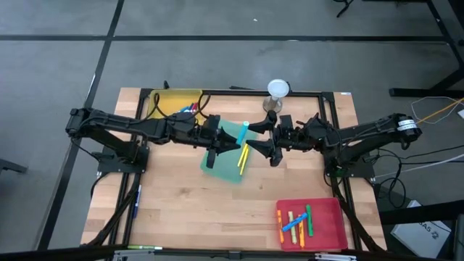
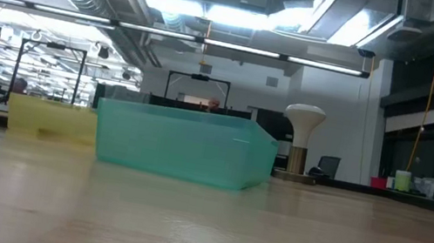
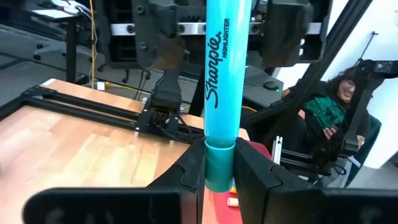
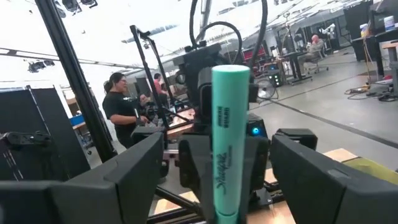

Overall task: Pick & Place Markers
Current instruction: Put the light blue highlighter pen into the pink bin

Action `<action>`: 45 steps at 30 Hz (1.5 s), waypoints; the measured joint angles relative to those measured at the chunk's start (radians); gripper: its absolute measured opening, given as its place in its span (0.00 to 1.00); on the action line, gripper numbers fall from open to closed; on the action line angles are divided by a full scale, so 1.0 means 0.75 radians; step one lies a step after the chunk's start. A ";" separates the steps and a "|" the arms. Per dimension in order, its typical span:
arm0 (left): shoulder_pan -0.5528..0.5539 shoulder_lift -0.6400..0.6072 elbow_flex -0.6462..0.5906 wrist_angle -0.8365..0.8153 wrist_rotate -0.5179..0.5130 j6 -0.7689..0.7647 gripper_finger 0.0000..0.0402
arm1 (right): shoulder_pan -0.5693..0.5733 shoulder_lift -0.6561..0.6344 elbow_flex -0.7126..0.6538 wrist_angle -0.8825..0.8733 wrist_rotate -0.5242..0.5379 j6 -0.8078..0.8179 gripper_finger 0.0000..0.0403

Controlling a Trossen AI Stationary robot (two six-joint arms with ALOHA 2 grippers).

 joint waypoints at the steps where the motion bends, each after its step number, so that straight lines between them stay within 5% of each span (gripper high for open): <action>1: 0.004 0.000 0.000 0.000 0.000 0.000 0.13 | 0.000 0.000 0.000 0.002 -0.001 0.000 0.72; 16: 0.050 0.005 0.000 -0.006 0.003 0.035 0.13 | -0.013 0.168 0.000 0.273 -0.001 0.001 0.72; 45: 0.049 0.005 0.000 -0.011 0.042 0.044 0.13 | -0.025 0.252 0.000 0.390 0.068 0.087 0.68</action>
